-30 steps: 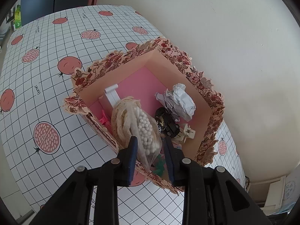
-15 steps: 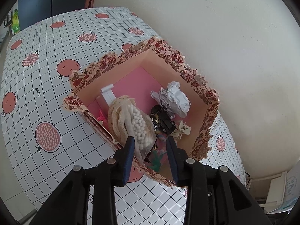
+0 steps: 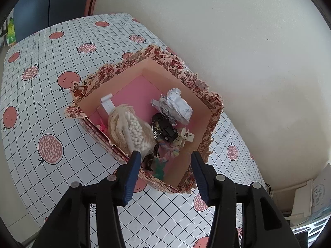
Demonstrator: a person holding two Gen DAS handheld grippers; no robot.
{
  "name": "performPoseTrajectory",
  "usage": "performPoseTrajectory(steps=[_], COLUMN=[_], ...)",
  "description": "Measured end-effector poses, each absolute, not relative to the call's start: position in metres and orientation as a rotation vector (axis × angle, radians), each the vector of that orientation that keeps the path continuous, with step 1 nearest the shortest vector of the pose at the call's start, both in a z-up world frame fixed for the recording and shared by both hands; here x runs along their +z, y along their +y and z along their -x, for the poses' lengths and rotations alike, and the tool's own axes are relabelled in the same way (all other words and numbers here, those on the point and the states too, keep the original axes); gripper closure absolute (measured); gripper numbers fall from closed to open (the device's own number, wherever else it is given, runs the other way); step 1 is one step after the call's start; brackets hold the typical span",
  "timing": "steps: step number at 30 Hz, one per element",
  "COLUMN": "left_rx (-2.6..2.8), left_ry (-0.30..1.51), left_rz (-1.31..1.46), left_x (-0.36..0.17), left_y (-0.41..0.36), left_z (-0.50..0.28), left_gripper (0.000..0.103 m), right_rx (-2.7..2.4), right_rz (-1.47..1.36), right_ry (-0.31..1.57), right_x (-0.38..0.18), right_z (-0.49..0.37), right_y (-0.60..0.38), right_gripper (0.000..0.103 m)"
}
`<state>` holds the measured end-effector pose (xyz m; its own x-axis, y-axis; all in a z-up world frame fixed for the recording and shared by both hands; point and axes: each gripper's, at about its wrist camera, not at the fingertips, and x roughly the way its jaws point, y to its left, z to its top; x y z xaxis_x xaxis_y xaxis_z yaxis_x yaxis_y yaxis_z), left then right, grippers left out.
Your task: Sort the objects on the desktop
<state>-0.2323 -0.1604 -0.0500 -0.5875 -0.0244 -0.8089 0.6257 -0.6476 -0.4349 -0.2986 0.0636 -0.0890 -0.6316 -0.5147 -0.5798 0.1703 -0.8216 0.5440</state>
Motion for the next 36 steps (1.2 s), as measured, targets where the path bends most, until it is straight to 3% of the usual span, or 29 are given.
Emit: performPoseTrajectory(steps=[11, 32, 36], left_rx=[-2.38, -2.557, -2.592], left_ry=[0.838, 0.437, 0.346], left_rz=[-1.161, -1.261, -1.23], left_x=[-0.034, -0.043, -0.039], left_y=[-0.137, -0.089, -0.079], left_z=[0.217, 0.137, 0.124], left_gripper=[0.04, 0.035, 0.034], right_rx=[-2.516, -2.757, -2.795], right_rz=[-1.08, -1.151, -1.142], right_ry=[-0.473, -0.242, -0.312], right_x=[-0.067, -0.071, -0.065], right_z=[0.266, 0.176, 0.168], right_y=[0.083, 0.135, 0.146], right_gripper=[0.064, 0.063, 0.062])
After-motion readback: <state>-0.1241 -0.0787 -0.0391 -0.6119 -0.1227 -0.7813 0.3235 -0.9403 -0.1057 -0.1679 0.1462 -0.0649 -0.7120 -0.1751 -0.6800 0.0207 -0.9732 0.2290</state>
